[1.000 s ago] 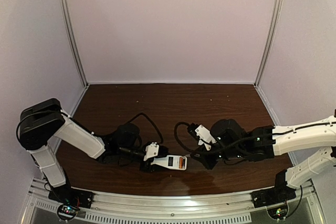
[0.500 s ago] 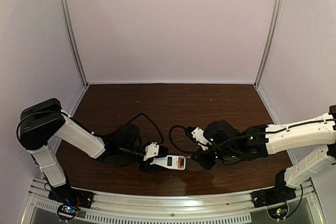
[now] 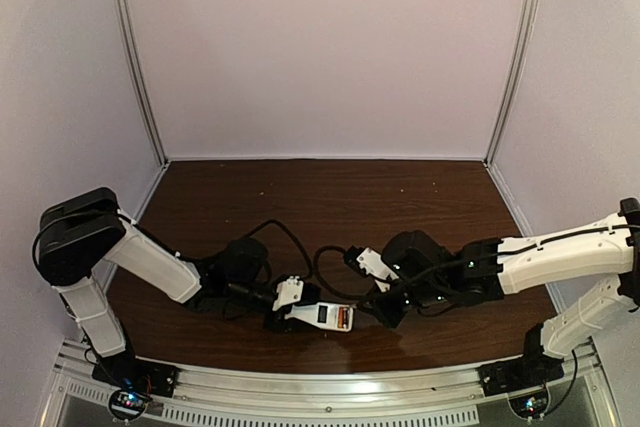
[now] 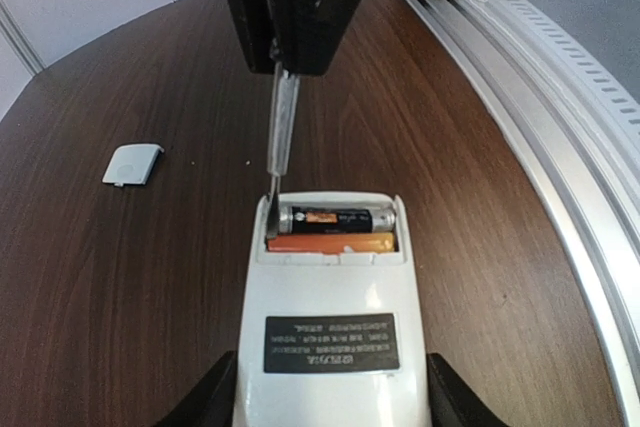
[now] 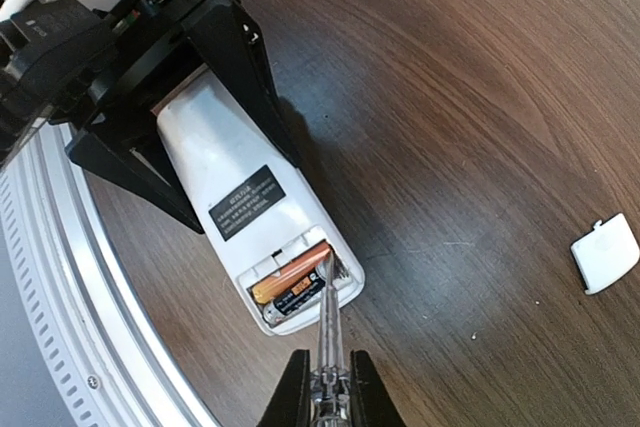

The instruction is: Unload the batteries from the remote control

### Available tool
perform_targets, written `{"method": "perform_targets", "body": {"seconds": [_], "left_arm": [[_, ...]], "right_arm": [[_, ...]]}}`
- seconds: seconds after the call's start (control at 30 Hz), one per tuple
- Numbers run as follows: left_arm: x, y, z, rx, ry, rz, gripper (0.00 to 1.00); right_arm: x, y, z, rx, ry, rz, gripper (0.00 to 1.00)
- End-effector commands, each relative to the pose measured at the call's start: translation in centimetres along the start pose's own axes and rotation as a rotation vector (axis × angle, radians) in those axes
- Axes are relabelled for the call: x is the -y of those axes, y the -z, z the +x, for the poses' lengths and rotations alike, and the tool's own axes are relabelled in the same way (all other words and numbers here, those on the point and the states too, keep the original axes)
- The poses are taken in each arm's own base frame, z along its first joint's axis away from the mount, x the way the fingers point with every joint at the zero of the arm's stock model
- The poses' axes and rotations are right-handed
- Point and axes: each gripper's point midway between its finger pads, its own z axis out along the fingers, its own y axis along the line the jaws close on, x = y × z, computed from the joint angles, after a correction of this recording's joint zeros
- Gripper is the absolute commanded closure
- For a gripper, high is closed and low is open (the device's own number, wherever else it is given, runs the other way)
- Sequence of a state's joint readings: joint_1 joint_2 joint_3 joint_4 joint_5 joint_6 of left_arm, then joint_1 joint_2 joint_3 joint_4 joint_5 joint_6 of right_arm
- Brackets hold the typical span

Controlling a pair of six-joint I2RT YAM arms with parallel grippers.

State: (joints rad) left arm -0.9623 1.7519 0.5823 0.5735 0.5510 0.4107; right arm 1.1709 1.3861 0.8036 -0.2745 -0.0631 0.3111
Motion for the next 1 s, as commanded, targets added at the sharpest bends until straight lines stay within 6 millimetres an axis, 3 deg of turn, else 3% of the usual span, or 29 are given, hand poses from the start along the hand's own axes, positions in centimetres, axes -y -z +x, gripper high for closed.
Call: {"method": "perform_targets", "body": {"seconds": [0.0, 0.23, 0.47, 0.67, 0.97], "left_arm": [[-1.6, -0.1, -2.0, 0.07, -0.049, -0.053, 1.0], [-1.6, -0.1, -2.0, 0.07, -0.05, -0.055, 1.0], [-1.7, -0.1, -1.9, 0.068, -0.047, -0.057, 1.0], [-1.6, -0.1, -1.9, 0.07, -0.048, -0.051, 1.0], [-1.6, -0.1, -1.9, 0.068, -0.048, -0.05, 1.0]], "right_arm": [[-2.2, 0.2, 0.1, -0.013, 0.032, -0.112, 1.0], [-2.0, 1.6, -0.4, 0.037, 0.026, -0.11, 1.0], [-0.5, 2.7, -0.8, 0.053, -0.002, -0.026, 1.0], [0.4, 2.2, 0.2, -0.003, 0.001, 0.028, 1.0], [0.5, 1.5, 0.0, -0.013, 0.013, 0.043, 1.0]]}}
